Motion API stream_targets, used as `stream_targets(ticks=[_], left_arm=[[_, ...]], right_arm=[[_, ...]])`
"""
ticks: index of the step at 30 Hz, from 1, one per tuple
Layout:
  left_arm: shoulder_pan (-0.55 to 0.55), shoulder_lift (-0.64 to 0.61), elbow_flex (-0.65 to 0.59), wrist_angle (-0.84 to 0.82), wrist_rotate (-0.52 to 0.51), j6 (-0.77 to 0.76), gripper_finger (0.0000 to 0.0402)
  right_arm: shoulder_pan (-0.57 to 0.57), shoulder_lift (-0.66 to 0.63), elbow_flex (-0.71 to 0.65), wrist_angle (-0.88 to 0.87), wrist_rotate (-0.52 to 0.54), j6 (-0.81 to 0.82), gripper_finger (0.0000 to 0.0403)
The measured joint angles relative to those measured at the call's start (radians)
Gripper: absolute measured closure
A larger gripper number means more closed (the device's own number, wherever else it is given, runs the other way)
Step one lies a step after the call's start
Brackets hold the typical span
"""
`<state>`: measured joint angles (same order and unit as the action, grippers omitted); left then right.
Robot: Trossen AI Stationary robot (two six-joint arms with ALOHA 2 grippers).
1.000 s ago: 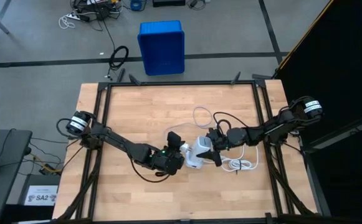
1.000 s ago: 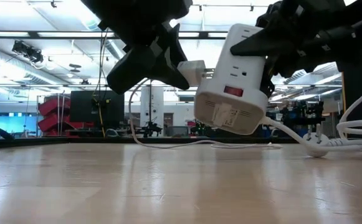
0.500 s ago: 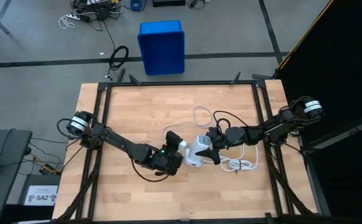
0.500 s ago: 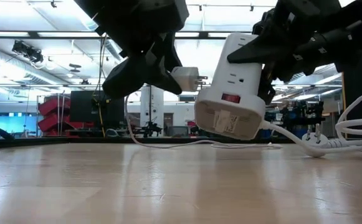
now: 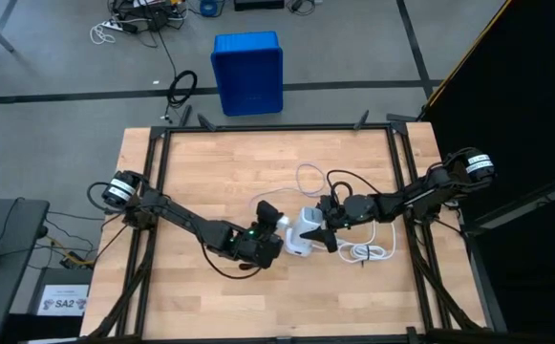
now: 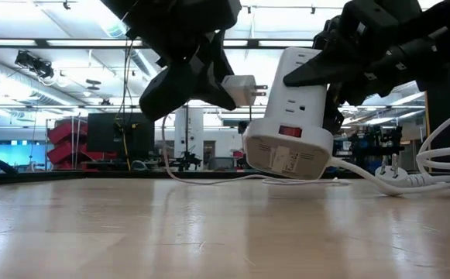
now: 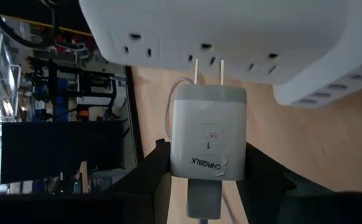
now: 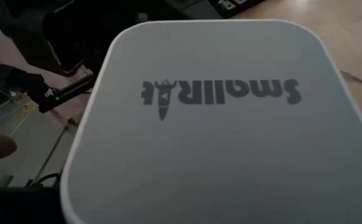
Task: Insert USB
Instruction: Insert the white charger adapter into the white outlet extension
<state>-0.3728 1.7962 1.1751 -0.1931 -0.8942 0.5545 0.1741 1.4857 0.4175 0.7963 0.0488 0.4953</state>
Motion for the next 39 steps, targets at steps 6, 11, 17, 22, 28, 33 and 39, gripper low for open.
stream_targets(ticks=[6, 11, 17, 22, 28, 33, 39], left_arm=[[0.024, -0.001, 0.000, 0.016, 0.047, 0.003, 0.0278], [0.040, -0.001, 0.000, 0.011, 0.048, 0.016, 0.0278], [0.040, -0.002, 0.000, 0.011, 0.046, 0.018, 0.0278], [0.038, -0.002, 0.000, 0.012, 0.047, 0.015, 0.0278], [0.038, -0.002, 0.000, 0.012, 0.048, 0.011, 0.0278], [0.038, -0.002, 0.000, 0.011, 0.048, -0.006, 0.0278], [0.037, -0.002, 0.000, 0.011, 0.051, -0.008, 0.0278]], right_arm=[[0.000, 0.000, 0.005, -0.009, 0.000, 0.000, 0.0143], [0.001, 0.001, 0.020, -0.015, -0.020, -0.007, 0.0143], [0.000, 0.001, 0.022, -0.018, -0.012, -0.007, 0.0143], [-0.001, 0.001, 0.022, -0.026, 0.007, -0.007, 0.0143], [-0.011, 0.001, 0.023, -0.039, 0.017, 0.007, 0.0143], [-0.019, 0.001, 0.023, -0.039, 0.016, 0.010, 0.0143], [-0.020, 0.001, 0.023, -0.035, 0.004, 0.034, 0.0143]])
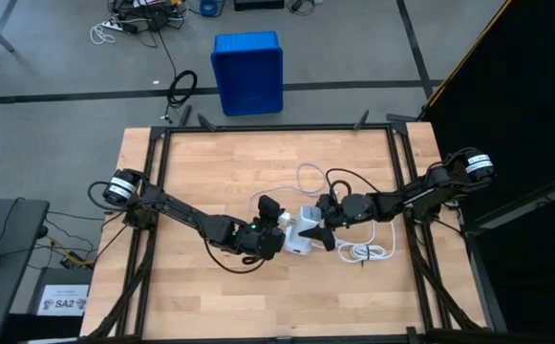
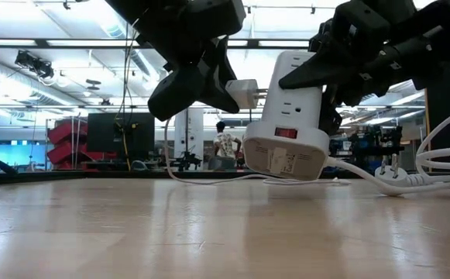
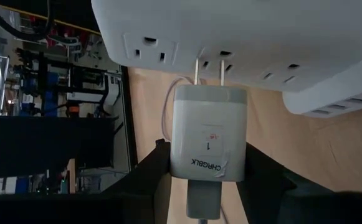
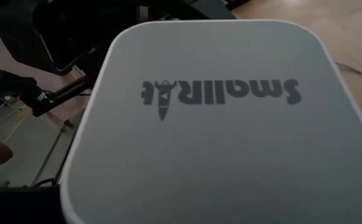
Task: Insert USB
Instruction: Insert the white charger adapter into the white outlet extension
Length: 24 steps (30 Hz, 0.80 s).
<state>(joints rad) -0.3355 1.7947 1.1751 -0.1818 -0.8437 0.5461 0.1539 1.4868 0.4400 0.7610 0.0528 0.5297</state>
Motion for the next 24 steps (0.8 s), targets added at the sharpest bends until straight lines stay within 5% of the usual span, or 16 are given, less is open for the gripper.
stream_targets(ticks=[24], left_arm=[[-0.013, 0.012, 0.001, 0.015, -0.012, -0.008, 0.0278]], right_arm=[[-0.018, 0.001, 0.003, 0.052, -0.035, 0.101, 0.0143]])
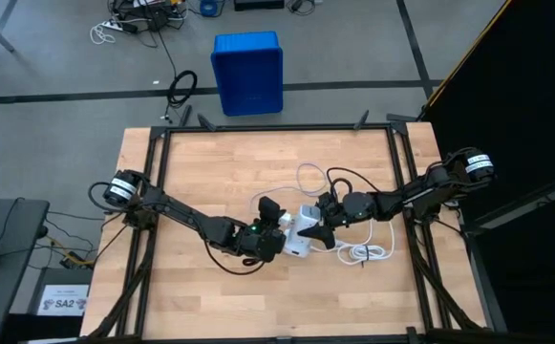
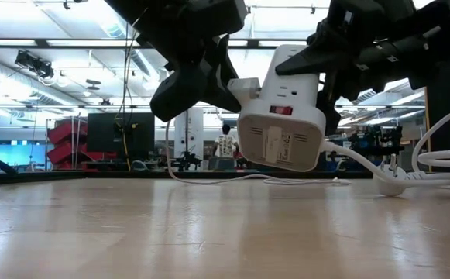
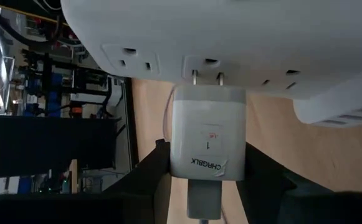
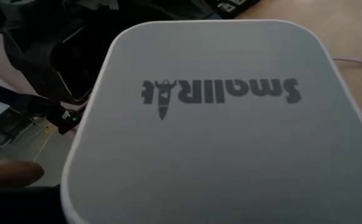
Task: Insert USB
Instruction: Insert the white charger adapter into the white outlet extension
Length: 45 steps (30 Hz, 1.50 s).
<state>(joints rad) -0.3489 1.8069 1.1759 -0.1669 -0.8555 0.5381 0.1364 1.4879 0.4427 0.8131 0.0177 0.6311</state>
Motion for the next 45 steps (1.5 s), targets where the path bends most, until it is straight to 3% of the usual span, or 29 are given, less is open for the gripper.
stream_targets(ticks=[15, 21, 27, 40, 42, 45], left_arm=[[-0.006, 0.002, -0.004, 0.047, 0.009, 0.064, 0.0278], [-0.011, 0.002, -0.005, 0.066, 0.016, 0.069, 0.0278], [-0.012, 0.000, -0.005, 0.074, 0.091, 0.076, 0.0278], [-0.012, 0.000, -0.005, 0.074, 0.089, 0.060, 0.0278], [-0.013, 0.000, -0.005, 0.082, 0.066, 0.051, 0.0261], [-0.016, 0.003, -0.002, 0.182, 0.034, 0.003, 0.0200]], right_arm=[[-0.008, 0.000, 0.067, -0.124, 0.022, 0.000, 0.0143], [-0.011, 0.000, 0.070, -0.125, 0.023, -0.042, 0.0143], [-0.013, 0.000, 0.070, -0.131, -0.002, -0.045, 0.0143], [-0.018, 0.000, 0.070, -0.130, -0.003, -0.078, 0.0143], [-0.019, 0.000, 0.070, -0.124, -0.008, -0.096, 0.0143], [-0.023, -0.010, 0.079, -0.144, -0.006, -0.129, 0.0143]])
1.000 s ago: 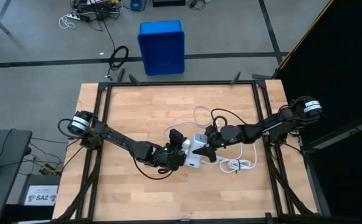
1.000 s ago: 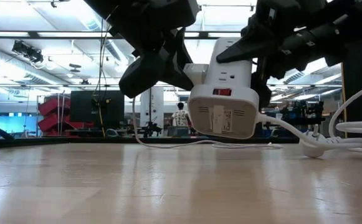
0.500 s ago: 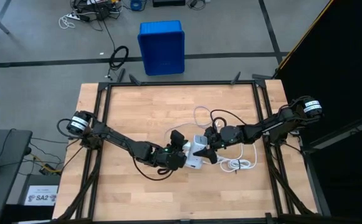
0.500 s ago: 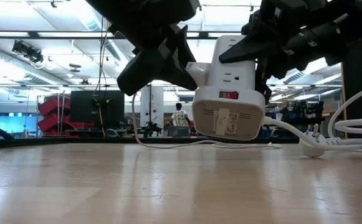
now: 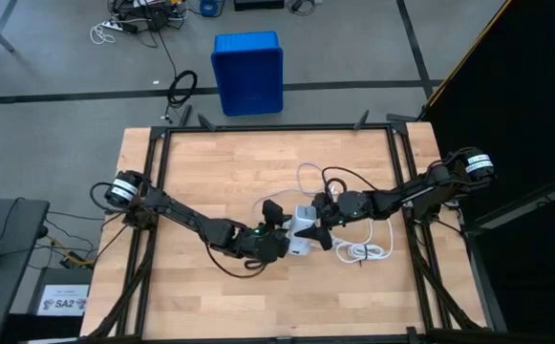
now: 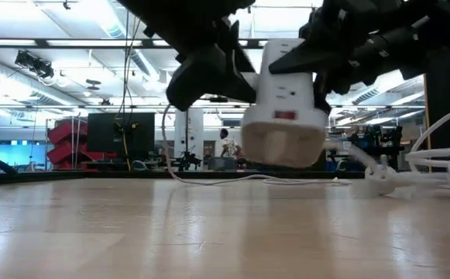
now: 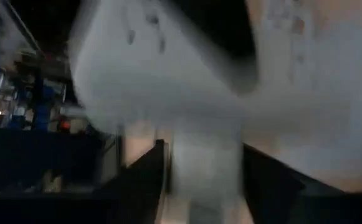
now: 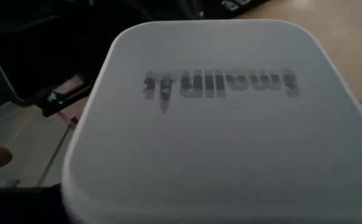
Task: Insert USB
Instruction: Insert the white charger adapter into the white outlet extension
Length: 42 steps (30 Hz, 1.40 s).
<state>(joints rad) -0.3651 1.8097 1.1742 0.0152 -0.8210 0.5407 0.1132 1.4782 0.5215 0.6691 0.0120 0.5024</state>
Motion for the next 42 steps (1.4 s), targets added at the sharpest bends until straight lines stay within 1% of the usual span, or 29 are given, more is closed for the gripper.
stream_targets(ticks=[2, 4, 6, 8, 13, 16, 18, 21, 23, 28, 32, 33, 34, 37, 38, 39, 40, 42], left_arm=[[-0.004, -0.004, 0.002, -0.027, -0.013, -0.014, 0.0159], [-0.010, -0.005, 0.005, -0.037, -0.018, -0.033, 0.0128], [-0.017, -0.019, 0.005, -0.049, -0.019, -0.053, 0.0110], [-0.024, -0.036, 0.006, -0.046, -0.030, -0.055, 0.0104], [-0.044, -0.094, 0.005, -0.064, -0.049, -0.056, 0.0107], [-0.063, -0.143, 0.005, -0.077, -0.047, -0.078, 0.0111], [-0.070, -0.180, 0.005, -0.093, -0.002, -0.120, 0.0113], [-0.069, -0.220, 0.004, -0.107, 0.122, -0.198, 0.0115], [-0.063, -0.237, -0.007, -0.101, 0.187, -0.237, 0.0118], [-0.042, -0.236, -0.104, 0.022, 0.257, -0.308, 0.0130], [-0.035, -0.236, -0.195, 0.190, 0.285, -0.335, 0.0141], [-0.034, -0.239, -0.212, 0.223, 0.286, -0.336, 0.0143], [-0.031, -0.241, -0.224, 0.251, 0.288, -0.336, 0.0145], [-0.028, -0.243, -0.232, 0.292, 0.288, -0.340, 0.0149], [-0.027, -0.244, -0.232, 0.298, 0.288, -0.341, 0.0149], [-0.027, -0.244, -0.232, 0.304, 0.292, -0.341, 0.0149], [-0.024, -0.244, -0.232, 0.307, 0.301, -0.341, 0.0149], [-0.020, -0.244, -0.232, 0.310, 0.313, -0.343, 0.0149]], right_arm=[[-0.001, 0.003, 0.004, -0.026, 0.000, -0.016, 0.0143], [-0.004, 0.003, 0.005, -0.053, -0.009, -0.036, 0.0143], [-0.005, 0.003, 0.006, -0.063, -0.015, -0.056, 0.0143], [-0.005, -0.011, 0.007, -0.095, -0.023, -0.071, 0.0143], [-0.013, -0.021, 0.007, -0.173, -0.037, -0.088, 0.0143], [-0.013, -0.029, 0.007, -0.192, -0.011, -0.108, 0.0143], [-0.010, -0.028, 0.007, -0.217, 0.008, -0.148, 0.0143], [0.013, -0.026, 0.007, -0.254, 0.069, -0.219, 0.0143], [0.027, -0.027, 0.007, -0.272, 0.105, -0.254, 0.0143], [0.057, -0.027, 0.008, -0.293, 0.123, -0.323, 0.0143], [0.084, -0.030, 0.007, -0.300, 0.127, -0.369, 0.0143], [0.089, -0.030, 0.007, -0.301, 0.132, -0.368, 0.0136], [0.093, -0.030, 0.007, -0.303, 0.140, -0.357, 0.0117], [0.095, -0.029, 0.005, -0.334, 0.136, -0.303, 0.0036], [0.094, -0.030, 0.004, -0.350, 0.129, -0.278, 0.0024], [0.093, -0.036, 0.004, -0.367, 0.116, -0.254, 0.0021], [0.090, -0.046, 0.004, -0.390, 0.098, -0.238, 0.0027], [0.088, -0.071, 0.004, -0.440, 0.076, -0.204, 0.0050]])
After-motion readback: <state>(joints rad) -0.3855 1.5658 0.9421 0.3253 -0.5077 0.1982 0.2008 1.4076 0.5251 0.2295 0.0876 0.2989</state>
